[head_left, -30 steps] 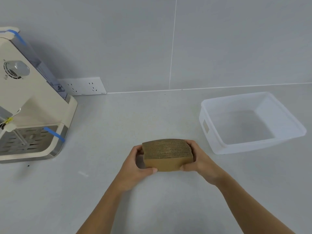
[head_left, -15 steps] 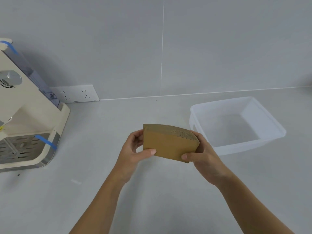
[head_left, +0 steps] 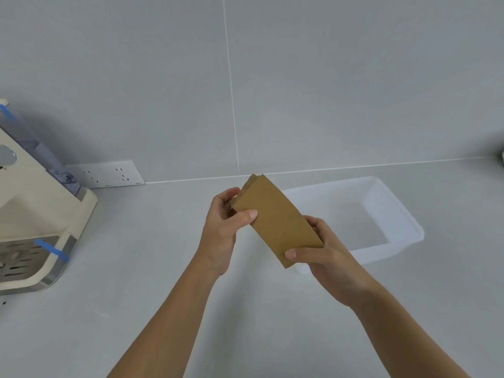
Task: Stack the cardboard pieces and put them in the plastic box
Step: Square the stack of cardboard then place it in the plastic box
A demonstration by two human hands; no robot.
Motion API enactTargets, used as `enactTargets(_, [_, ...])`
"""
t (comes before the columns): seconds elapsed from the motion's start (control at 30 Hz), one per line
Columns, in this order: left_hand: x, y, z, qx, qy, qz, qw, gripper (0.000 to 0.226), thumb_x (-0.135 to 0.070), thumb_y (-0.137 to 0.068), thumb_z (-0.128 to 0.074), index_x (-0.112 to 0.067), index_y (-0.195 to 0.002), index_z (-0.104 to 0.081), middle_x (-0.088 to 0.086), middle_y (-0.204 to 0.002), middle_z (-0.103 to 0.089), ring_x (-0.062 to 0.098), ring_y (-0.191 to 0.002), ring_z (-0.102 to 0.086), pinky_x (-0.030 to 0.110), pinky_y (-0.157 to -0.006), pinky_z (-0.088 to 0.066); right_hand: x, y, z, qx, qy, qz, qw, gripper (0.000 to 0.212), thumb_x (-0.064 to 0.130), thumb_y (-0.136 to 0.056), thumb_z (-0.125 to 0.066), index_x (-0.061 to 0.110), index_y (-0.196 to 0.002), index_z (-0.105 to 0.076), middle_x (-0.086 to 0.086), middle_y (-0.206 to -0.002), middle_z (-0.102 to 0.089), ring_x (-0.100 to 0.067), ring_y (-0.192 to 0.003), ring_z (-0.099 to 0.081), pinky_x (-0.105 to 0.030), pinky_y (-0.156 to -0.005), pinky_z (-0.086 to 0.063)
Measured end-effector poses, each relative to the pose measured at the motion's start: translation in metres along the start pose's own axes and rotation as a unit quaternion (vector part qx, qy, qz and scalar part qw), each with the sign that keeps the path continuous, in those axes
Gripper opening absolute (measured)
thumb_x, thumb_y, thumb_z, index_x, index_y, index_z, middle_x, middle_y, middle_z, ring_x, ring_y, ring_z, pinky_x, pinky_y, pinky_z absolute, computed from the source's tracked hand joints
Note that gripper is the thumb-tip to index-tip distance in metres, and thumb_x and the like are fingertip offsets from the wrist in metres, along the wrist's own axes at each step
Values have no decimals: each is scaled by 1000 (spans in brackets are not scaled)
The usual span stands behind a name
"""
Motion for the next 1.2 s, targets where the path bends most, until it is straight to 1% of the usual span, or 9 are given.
enactTargets(0.13, [6,-9,-34,-5,15,4,1000,84,-27,-45,-70,-4,-122,-46,5,-97,-59,7,-74,-65,18,-61,-53,11,3,31,-10,6,-10,1000,83,22,-40,-75,19,-117,-45,-6,-119,-57,-16,-99,-61,-27,-77,-44])
enactTargets(0.4, [16,-34,-84,-22,-7,33,999,79,-32,-47,-69,-2,-118,-51,2,-93,-59,12,-81,-61,29,-65,-54,28,-2,87,31,-29,-34,998,79,31,-53,-72,8,-125,-47,-8,-123,-60,-23,-112,-58,-32,-90,-44])
enactTargets(0.5, [21,-41,-93,-24,-22,55,998,68,-29,-49,-70,-6,-110,-54,2,-95,-60,15,-85,-59,31,-67,-53,29,-10,105,26,-14,-51,998,73,34,-55,-70,1,-118,-52,-9,-113,-64,-22,-104,-60,-32,-89,-44])
enactTargets(0.63, [26,-51,-101,5,-78,102,992,41,-20,-62,-65,-7,-100,-56,2,-89,-61,17,-82,-58,31,-69,-51,28,-20,120,62,49,-86,993,50,24,-62,-67,0,-106,-63,-8,-101,-66,-20,-94,-60,-33,-93,-41])
enactTargets(0.8, [21,-75,-106,87,-236,176,952,29,-22,-64,-66,-7,-89,-63,5,-90,-64,21,-86,-57,37,-90,-49,27,-36,132,105,99,-141,979,54,17,-61,-67,1,-112,-62,-15,-119,-66,-30,-109,-61,-38,-97,-46])
enactTargets(0.93, [15,-90,-108,94,-314,223,918,21,-23,-65,-68,-11,-83,-65,6,-98,-57,19,-86,-51,27,-80,-42,24,-53,138,120,121,-180,969,69,26,-52,-73,3,-116,-61,-17,-124,-62,-33,-115,-56,-43,-105,-40])
enactTargets(1.03, [18,-99,-104,76,-349,270,894,27,-25,-65,-68,-12,-89,-63,6,-101,-55,21,-85,-51,25,-77,-43,19,-63,140,130,113,-214,962,67,26,-53,-74,7,-116,-62,-14,-114,-65,-29,-102,-60,-36,-91,-47])
enactTargets(1.1, [23,-102,-103,66,-362,290,883,15,-21,-74,-64,-14,-87,-61,6,-99,-53,23,-85,-50,28,-81,-43,15,-66,139,141,106,-239,955,59,23,-58,-73,10,-115,-63,-9,-107,-63,-24,-94,-59,-31,-80,-45])
enactTargets(1.2, [28,-107,-105,49,-393,301,867,15,-21,-75,-61,-16,-89,-61,6,-101,-52,23,-86,-51,32,-87,-47,9,-72,138,153,95,-268,946,55,18,-62,-71,11,-115,-62,-9,-109,-63,-24,-95,-61,-30,-80,-47])
Point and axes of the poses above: each hand's wrist, its own y-axis away from the middle knuckle, its own z-axis out of the back of the hand, x = y × z, the point moved 4 cm from there along -y, towards the middle knuckle
